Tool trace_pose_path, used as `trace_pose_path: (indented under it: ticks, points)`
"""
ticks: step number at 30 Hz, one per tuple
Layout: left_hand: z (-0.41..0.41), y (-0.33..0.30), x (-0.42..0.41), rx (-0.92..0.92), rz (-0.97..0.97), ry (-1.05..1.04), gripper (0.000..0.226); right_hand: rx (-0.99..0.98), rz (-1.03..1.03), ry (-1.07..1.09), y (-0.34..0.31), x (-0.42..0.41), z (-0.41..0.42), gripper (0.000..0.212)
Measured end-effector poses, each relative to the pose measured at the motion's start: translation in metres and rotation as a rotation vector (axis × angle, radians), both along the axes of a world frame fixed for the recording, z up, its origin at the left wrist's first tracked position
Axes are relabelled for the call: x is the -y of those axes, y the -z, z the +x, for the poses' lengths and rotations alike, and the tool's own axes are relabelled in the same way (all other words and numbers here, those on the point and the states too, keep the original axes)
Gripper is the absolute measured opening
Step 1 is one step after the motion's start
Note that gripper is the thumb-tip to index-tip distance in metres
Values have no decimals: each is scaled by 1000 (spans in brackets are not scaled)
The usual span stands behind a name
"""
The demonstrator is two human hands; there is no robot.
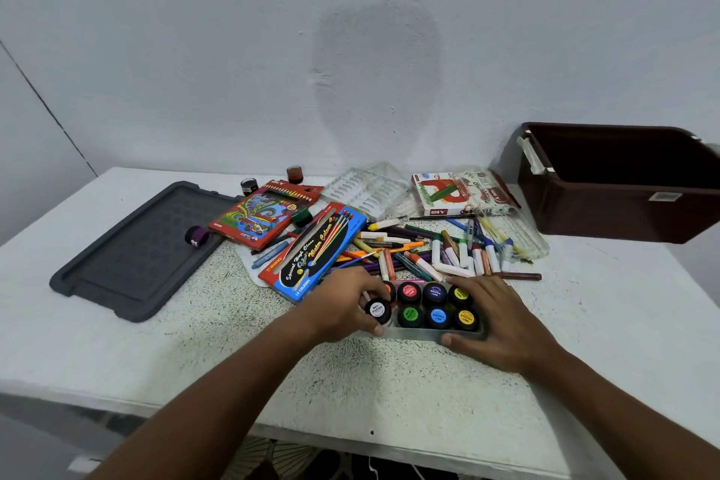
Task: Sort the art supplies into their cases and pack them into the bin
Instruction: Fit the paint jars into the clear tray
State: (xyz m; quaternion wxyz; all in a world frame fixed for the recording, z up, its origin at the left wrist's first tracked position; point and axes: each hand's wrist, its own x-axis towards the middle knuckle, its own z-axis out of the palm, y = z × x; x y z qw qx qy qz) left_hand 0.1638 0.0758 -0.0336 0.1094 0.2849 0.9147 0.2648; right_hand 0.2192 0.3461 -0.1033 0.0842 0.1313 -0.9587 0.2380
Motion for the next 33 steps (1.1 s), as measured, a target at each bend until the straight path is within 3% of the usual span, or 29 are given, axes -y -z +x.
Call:
trace_pose_path:
  ticks: [11, 22, 27, 33]
  points:
    - [4, 7, -7, 38, -64, 29, 51, -8, -5, -4, 1, -1, -1, 83]
    - [0, 4, -2, 4, 11, 40, 30, -4, -4, -6, 3, -2, -3, 82]
    - [-7, 1, 10, 3, 113, -35, 17, -4, 4, -8, 3, -2, -4, 82]
    - [-33, -1, 49, -235, 119, -333, 17, -19, 10, 4, 2, 0, 1, 83]
